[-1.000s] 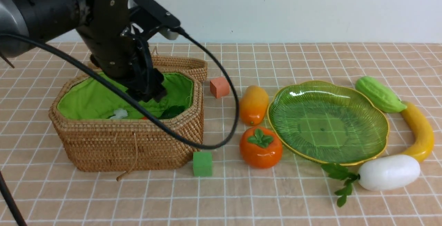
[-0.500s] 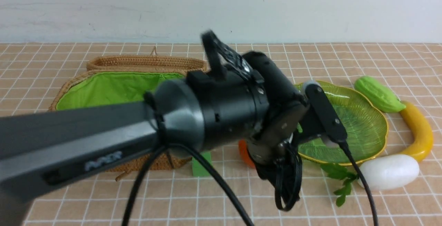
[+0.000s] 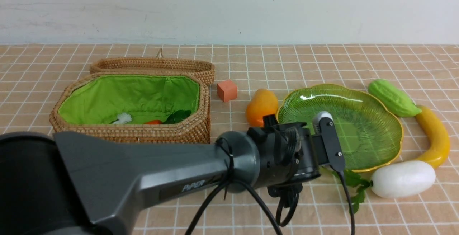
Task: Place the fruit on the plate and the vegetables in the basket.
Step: Grab a tomato with your left arm and place it on the plate on the right.
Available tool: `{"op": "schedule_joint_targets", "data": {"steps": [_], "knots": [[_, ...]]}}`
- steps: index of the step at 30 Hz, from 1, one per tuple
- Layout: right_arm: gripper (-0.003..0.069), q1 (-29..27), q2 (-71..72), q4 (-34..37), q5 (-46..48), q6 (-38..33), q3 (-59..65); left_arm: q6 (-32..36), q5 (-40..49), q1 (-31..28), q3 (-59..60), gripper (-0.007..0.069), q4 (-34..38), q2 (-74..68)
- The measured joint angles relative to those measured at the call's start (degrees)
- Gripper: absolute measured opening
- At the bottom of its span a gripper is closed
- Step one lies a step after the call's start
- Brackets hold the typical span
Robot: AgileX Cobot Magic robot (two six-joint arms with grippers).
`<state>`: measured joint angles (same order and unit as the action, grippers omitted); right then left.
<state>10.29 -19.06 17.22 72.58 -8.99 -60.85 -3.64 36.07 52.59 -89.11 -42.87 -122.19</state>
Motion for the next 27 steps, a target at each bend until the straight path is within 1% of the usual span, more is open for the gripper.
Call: {"op": "schedule_joint_targets", "data": {"steps": [1, 3, 4, 6, 14, 18, 21, 23, 26, 27], "knots": [[0.0171, 0.0, 0.0, 0.0, 0.0, 0.0, 0.0, -0.37, -0.07, -0.09, 0.0, 0.0556, -0.37, -0.05], [0.0171, 0.0, 0.0, 0.11, 0.0, 0.08, 0.0, -2.2, -0.57, -0.82, 0.0, 0.0498, -2.53, -0.1], [0.0171, 0.0, 0.0, 0.11, 0.0, 0.08, 0.0, -2.3, -0.55, -0.85, 0.0, 0.0495, -2.83, -0.1], [0.0171, 0.0, 0.0, 0.27, 0.0, 0.08, 0.0, -3.28, -1.14, -1.61, 0.0, 0.0465, -3.74, -0.22], [0.0171, 0.0, 0.0, 0.55, 0.0, 0.08, 0.0, -5.66, -2.33, -3.23, 0.0, 0.0459, -4.06, -0.32], [0.0171, 0.0, 0.0, 0.62, 0.0, 0.13, 0.0, -6.23, -0.41, -3.36, 0.0, 0.0459, -4.1, -0.07], [0.0171, 0.0, 0.0, -1.98, 0.06, 1.39, 0.0, -6.23, 4.04, -2.14, 0.0, 0.0457, -3.35, 2.04], [0.0171, 0.0, 0.0, -5.31, 0.06, 4.23, 0.0, -6.23, 5.18, -1.04, 0.0, 0.0457, -2.3, 5.15], [0.0173, 0.0, 0.0, -10.55, -0.05, 8.53, 0.0, -4.63, 1.95, 0.29, -1.09, 0.0457, 2.1, 9.41], [0.0174, 0.0, 0.0, -10.95, -0.1, 8.99, 0.0, -3.82, -0.01, 0.34, -2.09, 0.0457, 4.25, 9.96]]}}
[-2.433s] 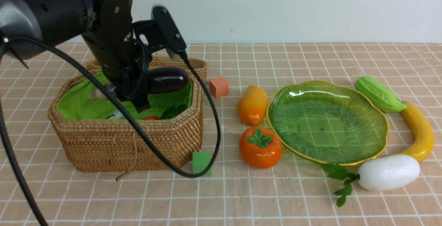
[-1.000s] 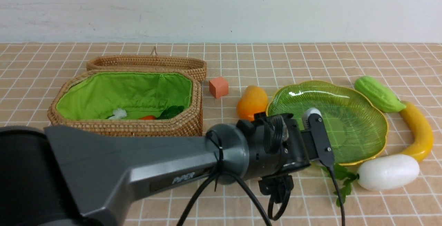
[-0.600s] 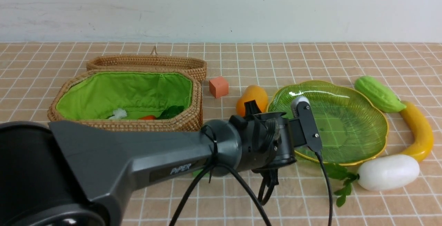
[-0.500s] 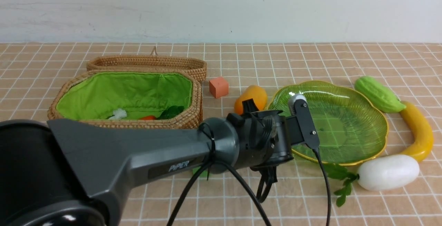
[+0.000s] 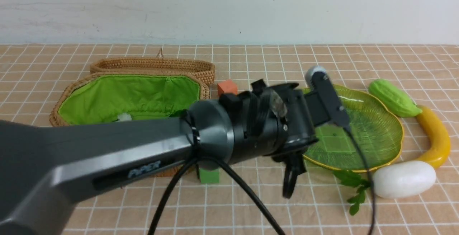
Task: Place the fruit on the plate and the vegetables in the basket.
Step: Grab a tomato with your left arm and place it on the plate on the right.
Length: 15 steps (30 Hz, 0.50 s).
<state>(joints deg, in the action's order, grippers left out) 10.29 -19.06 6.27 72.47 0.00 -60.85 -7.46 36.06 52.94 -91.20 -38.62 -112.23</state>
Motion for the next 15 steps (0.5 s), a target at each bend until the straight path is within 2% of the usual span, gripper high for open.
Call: {"op": "schedule_joint_targets", "data": {"steps": [2, 3, 7, 12, 15], "knots": [[0.0174, 0.0, 0.0, -0.42, -0.44, 0.6, 0.0, 1.54, -2.41, 0.06, -2.04, 0.0457, 3.61, -0.04], [0.0175, 0.0, 0.0, -0.27, -1.04, 0.78, 0.0, 3.96, -4.82, -0.08, -5.43, 0.0457, 8.55, -1.34], [0.0175, 0.0, 0.0, 1.75, -1.25, 0.97, 0.0, 11.84, -7.17, -0.43, -16.61, 0.0457, 17.78, -9.59], [0.0175, 0.0, 0.0, 3.8, 0.15, 1.04, 0.0, 14.8, -7.57, -1.15, -25.01, 0.0456, 21.97, -18.8], [0.0175, 0.0, 0.0, 3.96, 0.15, 1.04, 0.0, 14.97, -8.72, -1.79, -25.93, 0.0456, 22.7, -21.76]]}}
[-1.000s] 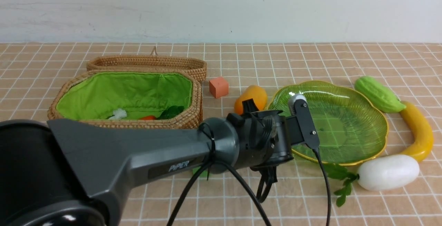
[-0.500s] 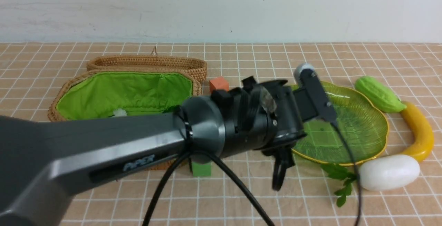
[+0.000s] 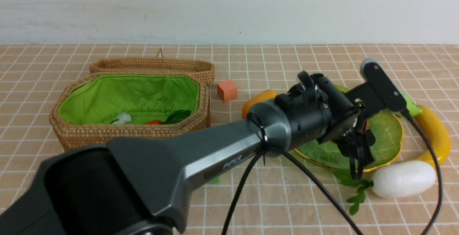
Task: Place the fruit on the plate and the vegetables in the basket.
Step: Grab a tomato with your left arm and place it on the plate on the right, then use the right arm to grab a mango and put it into the right plate
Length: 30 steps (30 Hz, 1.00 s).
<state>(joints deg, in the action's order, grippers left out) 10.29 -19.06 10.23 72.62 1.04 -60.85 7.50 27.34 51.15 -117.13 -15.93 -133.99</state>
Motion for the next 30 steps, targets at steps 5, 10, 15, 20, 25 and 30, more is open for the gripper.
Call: {"op": "schedule_joint_targets", "data": {"steps": [5, 10, 15, 20, 25, 30], "knots": [[0.0178, 0.0, 0.0, 0.0, 0.0, 0.0, 0.0, 0.0, -1.26, -0.56, -0.35, 0.0545, 0.13, -0.88], [0.0178, 0.0, 0.0, -0.07, 0.0, 0.0, 0.0, 0.0, -0.14, -0.56, -0.56, 0.0662, 2.72, 0.27], [0.0178, 0.0, 0.0, -0.25, 0.0, -1.04, 0.0, -2.79, 7.02, -0.56, -0.56, 0.0597, 6.6, 4.74], [0.0179, 0.0, 0.0, -0.39, 0.0, -1.04, 0.0, -7.83, 18.56, -0.93, -0.67, 0.0325, 7.37, 11.02], [0.0179, 0.0, 0.0, -0.44, -0.41, -1.04, 0.0, -8.03, 27.98, -4.66, -2.66, 0.0073, 9.27, 13.59], [0.0181, 0.0, 0.0, -0.03, -2.02, -1.04, 0.0, -4.47, 30.85, -12.05, -5.75, 0.0103, 12.83, 10.76]]}}
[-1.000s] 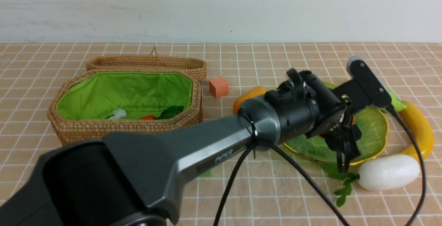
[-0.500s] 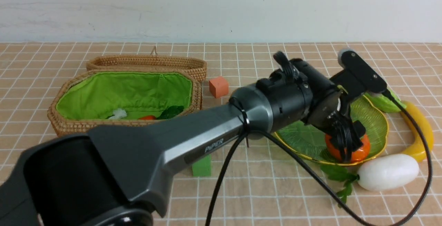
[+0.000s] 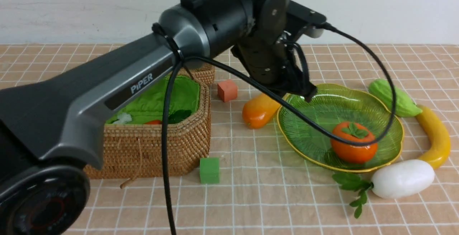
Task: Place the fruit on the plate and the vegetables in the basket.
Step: Use the right arm to grab a mango and put it into the right plate
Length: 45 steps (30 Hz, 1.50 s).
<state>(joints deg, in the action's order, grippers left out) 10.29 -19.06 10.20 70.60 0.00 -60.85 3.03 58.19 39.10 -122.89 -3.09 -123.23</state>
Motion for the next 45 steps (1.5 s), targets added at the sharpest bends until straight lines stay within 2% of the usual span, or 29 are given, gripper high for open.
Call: {"op": "schedule_joint_targets", "data": {"steps": [1, 2, 3, 4, 5, 8, 12, 15, 17, 27, 45], "knots": [[0.0181, 0.0, 0.0, 0.05, -0.52, 0.0, 0.0, 1.81, -1.6, -2.59, -0.54, 0.0187, 0.34, -2.01], [0.0181, 0.0, 0.0, 0.1, -0.6, 0.0, 0.0, 2.32, -2.72, -3.83, -0.61, 0.024, 0.63, -2.96], [0.0181, 0.0, 0.0, 0.17, -0.6, 0.0, 0.0, 2.38, -2.93, -4.02, -0.61, 0.0251, 0.63, -3.15], [0.0181, 0.0, 0.0, 0.4, -0.6, 0.0, 0.0, 2.58, -3.73, -4.71, -0.61, 0.0297, 0.96, -3.86], [0.0181, 0.0, 0.0, 0.95, -0.6, 0.0, 0.0, 2.97, -5.04, -5.86, -0.61, 0.0377, 1.63, -5.1], [0.0181, 0.0, 0.0, 1.59, -0.6, 0.0, 0.0, 5.59, -7.24, -7.18, -0.61, 0.0521, 3.09, -6.72], [0.0181, 0.0, 0.0, 1.97, -0.6, 0.0, 0.0, 12.4, -9.93, -7.36, -0.61, 0.0596, 5.69, -7.89], [0.0181, 0.0, 0.0, 2.41, -0.6, 0.0, 0.0, 15.32, -11.68, -7.3, -0.61, 0.0591, 7.92, -8.48], [0.0181, 0.0, 0.0, 3.1, -0.48, 0.0, 0.0, 17.34, -12.79, -7.24, -0.61, 0.0563, 8.14, -9.44], [0.0181, 0.0, 0.0, 4.55, 1.26, 0.76, 0.0, 18.14, -13.93, -7.3, -0.61, 0.0501, 6.14, -11.38], [0.0182, 0.0, 0.0, 5.61, 1.96, 1.5, 0.0, 21.23, -13.8, -7.3, -0.61, 0.0464, 6.02, -13.34]]}}
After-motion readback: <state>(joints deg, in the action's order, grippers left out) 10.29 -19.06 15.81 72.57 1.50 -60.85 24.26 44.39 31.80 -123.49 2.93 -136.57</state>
